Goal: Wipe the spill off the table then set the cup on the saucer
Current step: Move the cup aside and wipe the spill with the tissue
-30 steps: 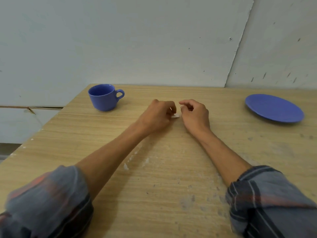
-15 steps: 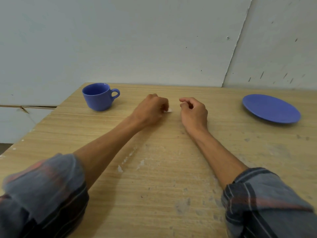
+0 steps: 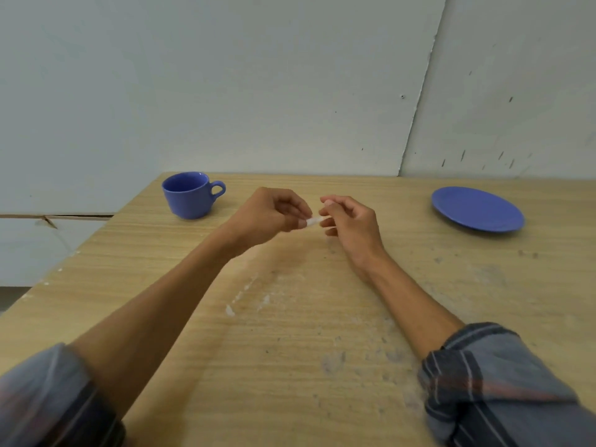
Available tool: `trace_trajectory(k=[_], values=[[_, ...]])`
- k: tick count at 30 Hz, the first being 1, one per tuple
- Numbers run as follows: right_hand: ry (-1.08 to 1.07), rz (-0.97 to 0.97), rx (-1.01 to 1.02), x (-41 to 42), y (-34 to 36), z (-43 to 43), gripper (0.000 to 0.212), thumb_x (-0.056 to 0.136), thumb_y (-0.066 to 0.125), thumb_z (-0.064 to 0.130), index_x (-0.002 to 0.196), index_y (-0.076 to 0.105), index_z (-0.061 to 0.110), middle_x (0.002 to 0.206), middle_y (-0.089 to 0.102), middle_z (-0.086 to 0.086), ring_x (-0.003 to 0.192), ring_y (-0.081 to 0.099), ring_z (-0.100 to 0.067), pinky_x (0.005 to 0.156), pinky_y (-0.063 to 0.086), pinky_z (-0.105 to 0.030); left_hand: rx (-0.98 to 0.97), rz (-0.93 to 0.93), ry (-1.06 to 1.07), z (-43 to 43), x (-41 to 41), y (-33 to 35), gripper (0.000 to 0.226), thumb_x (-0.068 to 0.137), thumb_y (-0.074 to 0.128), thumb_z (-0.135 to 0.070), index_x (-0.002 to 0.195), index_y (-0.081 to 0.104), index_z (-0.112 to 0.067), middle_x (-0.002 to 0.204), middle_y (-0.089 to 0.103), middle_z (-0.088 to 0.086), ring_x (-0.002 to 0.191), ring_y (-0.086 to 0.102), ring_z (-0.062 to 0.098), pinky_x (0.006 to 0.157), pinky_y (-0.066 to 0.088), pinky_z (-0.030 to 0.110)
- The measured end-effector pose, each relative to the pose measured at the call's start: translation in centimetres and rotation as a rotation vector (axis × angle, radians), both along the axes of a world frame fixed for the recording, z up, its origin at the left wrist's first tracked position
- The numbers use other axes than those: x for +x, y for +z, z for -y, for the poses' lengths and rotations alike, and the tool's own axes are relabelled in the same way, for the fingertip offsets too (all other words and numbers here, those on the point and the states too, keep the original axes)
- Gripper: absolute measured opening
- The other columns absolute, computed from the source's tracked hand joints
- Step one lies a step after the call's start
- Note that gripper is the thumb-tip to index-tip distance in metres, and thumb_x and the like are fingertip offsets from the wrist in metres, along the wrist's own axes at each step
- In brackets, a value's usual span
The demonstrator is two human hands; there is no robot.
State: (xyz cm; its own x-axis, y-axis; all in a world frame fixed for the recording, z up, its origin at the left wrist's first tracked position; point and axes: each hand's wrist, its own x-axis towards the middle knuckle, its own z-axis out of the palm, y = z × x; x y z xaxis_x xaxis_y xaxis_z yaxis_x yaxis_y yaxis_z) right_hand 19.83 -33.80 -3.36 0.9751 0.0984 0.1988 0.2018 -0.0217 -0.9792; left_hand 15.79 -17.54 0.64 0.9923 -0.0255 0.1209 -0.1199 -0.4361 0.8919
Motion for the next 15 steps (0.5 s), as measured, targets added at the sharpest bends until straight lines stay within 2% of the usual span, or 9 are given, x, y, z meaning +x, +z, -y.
trace_trajectory(k=[2,4,9,11,13,15], values=[[0.083,0.033,0.056,-1.4,0.5,0.9,0.016,0.09,0.058,0.021,0.101,0.07,0.017,0.087,0.07,-0.002,0.072,0.065,-0.013,0.066,0.053,-0.027,-0.205,-0.019,0.005,0.4,-1.1,0.6,0.02,0.079,0.07,0.006,0.091,0.069,-0.011,0.083,0.071,0.005,0.081,0.066,0.017,0.079,0.058,0.04],[0.148,0.041,0.146,-2.4,1.2,2.0,0.014,0.088,0.063,0.019,0.099,0.071,0.014,0.087,0.07,-0.006,0.074,0.066,-0.018,0.069,0.052,-0.03,-0.293,-0.022,-0.003,1.2,-2.0,1.0,0.021,0.08,0.07,0.005,0.096,0.068,-0.008,0.086,0.071,0.008,0.083,0.068,0.02,0.078,0.06,0.044],[0.239,0.077,0.271,-5.1,2.5,4.4,0.016,0.078,0.072,0.014,0.093,0.071,0.011,0.084,0.07,-0.011,0.074,0.063,-0.022,0.071,0.05,-0.032,-0.279,0.083,-0.057,3.5,-4.1,2.0,0.021,0.08,0.071,0.001,0.096,0.069,-0.012,0.093,0.073,0.003,0.083,0.069,0.019,0.08,0.057,0.034],[0.236,0.09,0.294,-6.2,3.1,5.3,0.011,0.079,0.072,0.013,0.09,0.07,0.011,0.081,0.07,-0.007,0.073,0.063,-0.02,0.071,0.05,-0.032,-0.253,0.123,-0.044,4.4,-4.8,2.7,0.024,0.077,0.076,-0.004,0.098,0.07,-0.013,0.101,0.073,0.001,0.085,0.071,0.022,0.086,0.055,0.036],[0.209,0.11,0.306,-7.2,3.6,6.2,0.007,0.081,0.069,0.012,0.087,0.068,0.012,0.078,0.069,-0.003,0.073,0.064,-0.019,0.07,0.051,-0.03,-0.288,0.138,-0.001,5.5,-5.5,3.3,0.031,0.074,0.08,-0.009,0.103,0.068,-0.011,0.108,0.07,0.006,0.085,0.073,0.024,0.085,0.057,0.038],[0.168,0.13,0.327,-8.2,4.2,7.1,0.004,0.082,0.068,0.009,0.085,0.068,0.012,0.077,0.069,-0.003,0.07,0.064,-0.019,0.069,0.051,-0.029,-0.366,0.139,0.052,7.0,-6.5,3.6,0.036,0.073,0.081,-0.011,0.105,0.065,-0.006,0.102,0.069,0.015,0.082,0.073,0.027,0.084,0.059,0.039]])
